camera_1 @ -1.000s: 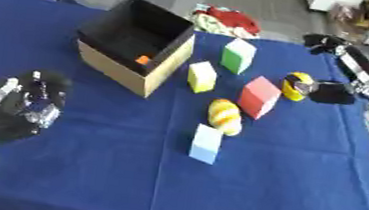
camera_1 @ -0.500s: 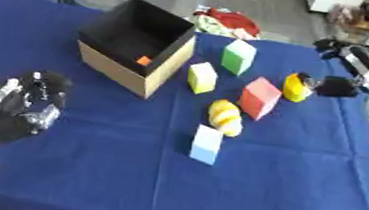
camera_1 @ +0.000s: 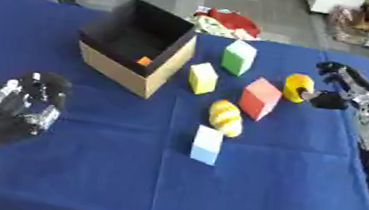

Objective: Pick up objects on the table and place them in the box.

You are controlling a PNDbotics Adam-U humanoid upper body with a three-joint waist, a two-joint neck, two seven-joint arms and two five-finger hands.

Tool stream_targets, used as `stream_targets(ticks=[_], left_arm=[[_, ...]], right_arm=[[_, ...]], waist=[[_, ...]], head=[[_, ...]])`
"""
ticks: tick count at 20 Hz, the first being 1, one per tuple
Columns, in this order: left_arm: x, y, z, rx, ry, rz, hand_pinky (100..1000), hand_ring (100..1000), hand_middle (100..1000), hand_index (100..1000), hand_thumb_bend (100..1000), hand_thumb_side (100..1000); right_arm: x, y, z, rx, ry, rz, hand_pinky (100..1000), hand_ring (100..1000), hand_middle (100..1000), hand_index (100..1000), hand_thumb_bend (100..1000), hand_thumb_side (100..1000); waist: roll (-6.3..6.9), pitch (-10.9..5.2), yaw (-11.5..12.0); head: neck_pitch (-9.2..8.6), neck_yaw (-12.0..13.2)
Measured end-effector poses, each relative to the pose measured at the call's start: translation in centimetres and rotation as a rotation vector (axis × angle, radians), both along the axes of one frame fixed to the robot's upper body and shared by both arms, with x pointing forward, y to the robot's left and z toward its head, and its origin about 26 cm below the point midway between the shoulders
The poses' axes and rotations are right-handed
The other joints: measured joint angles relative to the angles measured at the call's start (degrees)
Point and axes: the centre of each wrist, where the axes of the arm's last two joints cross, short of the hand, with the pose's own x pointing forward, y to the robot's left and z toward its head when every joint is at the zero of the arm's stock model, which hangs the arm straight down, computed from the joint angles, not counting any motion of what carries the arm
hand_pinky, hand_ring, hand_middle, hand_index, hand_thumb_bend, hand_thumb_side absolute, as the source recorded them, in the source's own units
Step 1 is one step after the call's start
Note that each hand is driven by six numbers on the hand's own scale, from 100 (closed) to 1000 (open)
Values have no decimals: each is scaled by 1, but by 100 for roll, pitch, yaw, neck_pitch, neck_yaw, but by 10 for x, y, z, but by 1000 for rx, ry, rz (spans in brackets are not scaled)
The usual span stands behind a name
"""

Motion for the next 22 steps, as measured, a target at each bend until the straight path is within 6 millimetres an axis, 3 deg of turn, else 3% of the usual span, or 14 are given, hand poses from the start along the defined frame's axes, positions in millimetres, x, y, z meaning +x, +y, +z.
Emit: stream_targets(ticks=[16,18,20,22], left_arm=[[0,-2,-1,-5,2,-13,734,703,669,708,141,229],[0,-3,-1,-8,3,-15,734,702,669,708,141,229],[0,-4,-1,-10,4,-18,734,702,668,708,140,229],[-1,-4,-1,-10,5,-19,734,702,668,708,140,229]], right_arm=[[5,21,-23,52,23,-102,941,787,764,850,372,234],[5,24,-24,45,14,-117,927,771,741,825,346,205],[6,25,-25,31,3,-136,903,742,688,780,262,115],[6,27,-26,9,-13,-161,875,700,609,713,181,100]], waist=[[40,-20,113],[40,-20,118],[40,-20,134],[40,-20,140]], head=[[0,-93],[0,-107],[0,-115],[0,-121]])
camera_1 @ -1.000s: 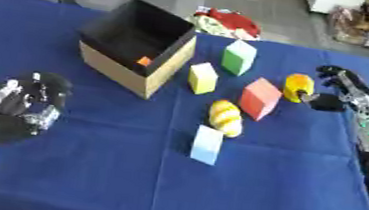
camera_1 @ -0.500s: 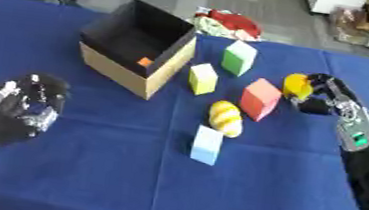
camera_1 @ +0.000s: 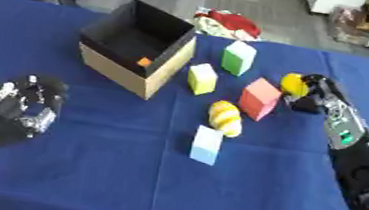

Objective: Pick up objects on the table and place them in the box.

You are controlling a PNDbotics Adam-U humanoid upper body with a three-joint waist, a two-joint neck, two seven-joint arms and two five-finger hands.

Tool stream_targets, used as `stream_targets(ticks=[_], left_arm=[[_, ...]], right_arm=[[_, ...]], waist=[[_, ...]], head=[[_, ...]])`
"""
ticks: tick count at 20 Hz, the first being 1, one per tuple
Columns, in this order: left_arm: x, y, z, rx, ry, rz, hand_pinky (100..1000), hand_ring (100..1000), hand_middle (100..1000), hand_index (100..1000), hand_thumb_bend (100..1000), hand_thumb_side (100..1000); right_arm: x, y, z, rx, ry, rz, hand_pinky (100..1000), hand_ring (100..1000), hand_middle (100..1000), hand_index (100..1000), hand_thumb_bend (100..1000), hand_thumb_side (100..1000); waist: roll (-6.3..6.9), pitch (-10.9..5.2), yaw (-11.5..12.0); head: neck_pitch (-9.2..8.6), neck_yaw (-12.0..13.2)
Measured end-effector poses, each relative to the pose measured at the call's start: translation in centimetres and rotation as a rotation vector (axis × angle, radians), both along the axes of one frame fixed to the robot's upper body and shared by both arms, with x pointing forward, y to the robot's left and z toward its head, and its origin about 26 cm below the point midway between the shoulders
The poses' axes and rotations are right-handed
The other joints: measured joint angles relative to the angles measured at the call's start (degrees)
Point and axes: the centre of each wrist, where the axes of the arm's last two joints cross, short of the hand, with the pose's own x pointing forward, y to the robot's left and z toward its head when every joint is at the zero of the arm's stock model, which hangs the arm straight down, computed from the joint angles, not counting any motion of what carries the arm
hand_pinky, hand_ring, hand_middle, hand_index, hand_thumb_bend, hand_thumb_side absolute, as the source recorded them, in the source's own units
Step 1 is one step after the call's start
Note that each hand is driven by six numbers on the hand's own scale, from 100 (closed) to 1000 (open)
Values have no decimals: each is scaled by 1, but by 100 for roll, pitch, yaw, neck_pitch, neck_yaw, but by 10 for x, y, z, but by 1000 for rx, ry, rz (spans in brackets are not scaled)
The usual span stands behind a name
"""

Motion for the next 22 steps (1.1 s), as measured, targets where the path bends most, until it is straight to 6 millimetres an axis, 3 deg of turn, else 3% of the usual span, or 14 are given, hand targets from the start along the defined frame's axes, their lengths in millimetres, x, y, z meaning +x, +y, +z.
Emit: stream_targets(ticks=[2,5,10,13,18,22], left_arm=[[0,0,0,-1,0,0,734,702,668,709,139,230],[0,0,0,-2,1,0,734,701,668,709,139,230],[0,0,0,-2,2,0,734,701,667,709,137,230],[0,0,-1,-2,3,0,735,700,666,709,137,231],[-1,0,-1,-1,5,-3,734,700,666,710,137,230],[-1,-2,-2,0,8,-15,734,699,665,710,136,230]], right_arm=[[0,3,-1,-26,-23,-30,847,649,536,630,104,100],[0,3,-1,-66,-75,-83,806,573,446,523,100,100],[5,8,16,-79,-238,-118,798,552,415,498,100,100],[13,18,45,-66,-345,-72,797,546,417,502,100,100],[25,62,101,-7,-488,87,799,544,424,509,100,100],[29,111,121,32,-506,239,801,547,428,513,100,100]], waist=[[0,0,4],[0,0,6],[0,-3,6],[0,-22,6],[0,-50,22],[0,-67,77]], head=[[0,-2],[0,-2],[0,3],[0,6],[0,-8],[0,-84]])
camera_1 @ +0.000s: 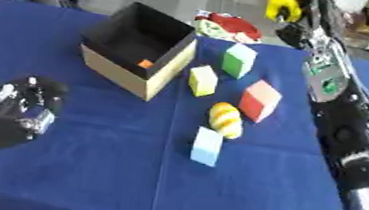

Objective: Pick up objects on the table and place them in the box.

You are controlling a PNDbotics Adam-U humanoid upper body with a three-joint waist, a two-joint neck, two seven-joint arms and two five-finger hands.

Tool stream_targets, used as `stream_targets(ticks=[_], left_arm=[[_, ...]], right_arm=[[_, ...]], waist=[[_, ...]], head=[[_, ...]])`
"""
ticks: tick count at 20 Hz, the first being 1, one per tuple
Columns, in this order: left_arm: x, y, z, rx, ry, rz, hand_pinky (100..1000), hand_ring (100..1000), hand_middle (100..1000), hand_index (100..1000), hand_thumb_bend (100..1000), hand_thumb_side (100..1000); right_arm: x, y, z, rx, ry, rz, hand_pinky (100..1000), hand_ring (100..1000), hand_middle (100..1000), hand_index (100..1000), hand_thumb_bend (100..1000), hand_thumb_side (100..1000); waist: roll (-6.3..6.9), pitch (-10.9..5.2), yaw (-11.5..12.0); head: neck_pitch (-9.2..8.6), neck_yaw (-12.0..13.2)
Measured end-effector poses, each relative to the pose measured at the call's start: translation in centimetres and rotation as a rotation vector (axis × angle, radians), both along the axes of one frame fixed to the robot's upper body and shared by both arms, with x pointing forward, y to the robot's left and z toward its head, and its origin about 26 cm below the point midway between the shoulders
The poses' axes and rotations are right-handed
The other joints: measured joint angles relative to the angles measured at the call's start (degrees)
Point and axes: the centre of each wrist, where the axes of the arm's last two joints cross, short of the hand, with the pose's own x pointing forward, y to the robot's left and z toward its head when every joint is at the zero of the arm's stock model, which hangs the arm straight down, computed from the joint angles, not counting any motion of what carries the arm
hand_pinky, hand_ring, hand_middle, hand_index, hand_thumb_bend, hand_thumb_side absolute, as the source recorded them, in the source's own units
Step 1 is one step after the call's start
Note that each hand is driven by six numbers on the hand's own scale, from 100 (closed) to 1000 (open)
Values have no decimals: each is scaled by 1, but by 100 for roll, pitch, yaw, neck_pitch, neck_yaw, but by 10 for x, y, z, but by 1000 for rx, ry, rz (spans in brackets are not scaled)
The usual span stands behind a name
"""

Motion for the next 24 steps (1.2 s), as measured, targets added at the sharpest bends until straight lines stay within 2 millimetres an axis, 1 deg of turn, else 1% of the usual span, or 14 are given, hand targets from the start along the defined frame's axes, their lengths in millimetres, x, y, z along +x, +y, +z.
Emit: stream_targets(ticks=[4,8,10,11,12,13,14,15,16,18,20,23,24], left_arm=[[0,-3,-1,2,3,-18,735,699,665,711,137,231],[0,-7,-1,-4,7,-40,735,699,665,711,138,232],[0,-8,-1,-4,7,-51,735,698,664,712,138,232],[0,-9,-1,-4,7,-54,735,698,664,712,138,232],[0,-10,-1,-4,7,-58,734,698,664,712,138,233],[0,-10,-1,-3,6,-62,735,698,664,712,139,234],[0,-10,0,-3,5,-64,735,698,664,712,139,234],[1,-10,0,-3,4,-65,735,698,664,712,140,234],[1,-11,0,-3,3,-65,734,697,663,712,142,236],[1,-11,1,-3,3,-66,734,697,663,713,141,237],[1,-11,1,-3,3,-66,734,697,663,713,142,238],[1,-11,1,-3,4,-67,734,697,663,714,141,238],[1,-11,1,-3,4,-67,735,697,663,714,140,240]], right_arm=[[-1,46,-1,-18,27,123,806,557,442,527,100,100],[-5,81,-13,-74,77,226,817,586,477,567,100,100],[-8,97,-21,-125,108,277,826,616,514,626,100,100],[-10,104,-24,-153,123,300,826,616,514,626,100,100],[-12,110,-28,-178,141,321,835,655,579,718,123,100],[-13,115,-32,-203,160,342,840,678,624,771,203,129],[-15,120,-35,-231,178,361,846,692,657,809,257,199],[-16,123,-38,-259,192,377,848,698,671,831,274,223],[-18,127,-41,-283,204,392,860,731,742,911,343,312],[-20,133,-46,-320,231,416,867,746,783,949,407,359],[-22,135,-49,-344,243,426,872,752,802,962,435,380],[-22,136,-48,-354,231,425,882,764,826,971,427,373],[-23,136,-46,-352,221,426,886,767,828,971,368,390]], waist=[[16,-1,139],[34,-1,275],[44,-1,332],[54,-1,358],[63,-1,373],[69,-1,380],[71,-1,387],[72,-1,392],[75,-1,394],[94,-1,392],[104,-1,383],[104,-1,370],[104,-1,364]], head=[[0,-163],[0,-341],[0,-428],[0,-469],[0,-502],[0,-532],[0,-553],[0,-570],[0,-581],[0,-588],[0,-591],[0,-591],[0,-591]])
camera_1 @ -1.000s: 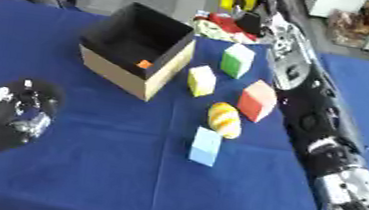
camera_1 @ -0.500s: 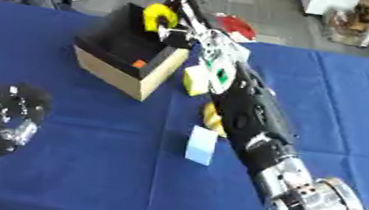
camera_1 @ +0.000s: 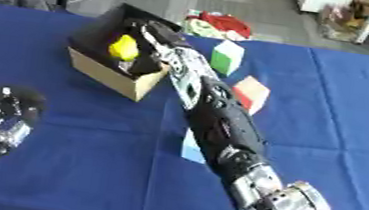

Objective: Pick up objects on the table and place them in the box.

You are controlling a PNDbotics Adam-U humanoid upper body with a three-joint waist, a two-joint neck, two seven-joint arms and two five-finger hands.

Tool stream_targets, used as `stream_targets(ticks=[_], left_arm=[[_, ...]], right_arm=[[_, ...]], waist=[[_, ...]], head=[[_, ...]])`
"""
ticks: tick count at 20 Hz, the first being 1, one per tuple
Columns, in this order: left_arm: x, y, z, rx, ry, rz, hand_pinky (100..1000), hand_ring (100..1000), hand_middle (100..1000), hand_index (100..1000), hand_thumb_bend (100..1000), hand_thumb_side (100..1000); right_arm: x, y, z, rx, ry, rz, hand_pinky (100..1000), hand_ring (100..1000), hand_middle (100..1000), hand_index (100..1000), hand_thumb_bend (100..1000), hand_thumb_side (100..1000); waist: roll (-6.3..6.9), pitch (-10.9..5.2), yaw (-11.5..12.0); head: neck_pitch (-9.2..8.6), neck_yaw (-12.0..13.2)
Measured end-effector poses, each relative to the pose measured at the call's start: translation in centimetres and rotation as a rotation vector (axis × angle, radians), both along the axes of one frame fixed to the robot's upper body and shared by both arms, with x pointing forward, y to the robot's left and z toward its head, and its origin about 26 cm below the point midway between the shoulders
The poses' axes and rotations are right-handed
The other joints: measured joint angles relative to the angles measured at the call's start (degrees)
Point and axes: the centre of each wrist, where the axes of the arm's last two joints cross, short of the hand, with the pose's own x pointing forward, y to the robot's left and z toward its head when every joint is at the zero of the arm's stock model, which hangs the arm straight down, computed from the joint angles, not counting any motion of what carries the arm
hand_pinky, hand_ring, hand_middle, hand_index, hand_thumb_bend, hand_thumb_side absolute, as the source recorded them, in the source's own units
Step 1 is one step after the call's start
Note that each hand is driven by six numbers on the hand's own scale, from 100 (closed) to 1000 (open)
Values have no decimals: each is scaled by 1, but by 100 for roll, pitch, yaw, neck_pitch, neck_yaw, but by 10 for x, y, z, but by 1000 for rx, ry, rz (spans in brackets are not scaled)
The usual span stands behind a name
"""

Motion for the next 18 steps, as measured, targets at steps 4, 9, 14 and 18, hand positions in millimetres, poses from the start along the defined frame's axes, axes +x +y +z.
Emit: stream_targets(ticks=[4,9,14,18], left_arm=[[0,0,0,0,0,0,735,696,662,714,139,240],[0,0,-1,0,5,2,735,696,662,715,138,238],[0,1,-2,0,5,4,735,695,661,716,137,241],[0,1,-2,0,6,6,735,695,661,716,136,240]], right_arm=[[2,-7,15,56,-37,-7,902,780,838,977,395,316],[14,-42,41,180,-43,-92,931,811,854,981,356,307],[27,-97,38,238,30,-270,986,880,898,991,368,281],[32,-132,21,212,112,-415,1000,913,925,1000,391,283]], waist=[[0,0,-27],[0,0,-61],[0,0,-89],[0,0,-113]], head=[[0,-37],[0,-98],[0,-143],[0,-145]])
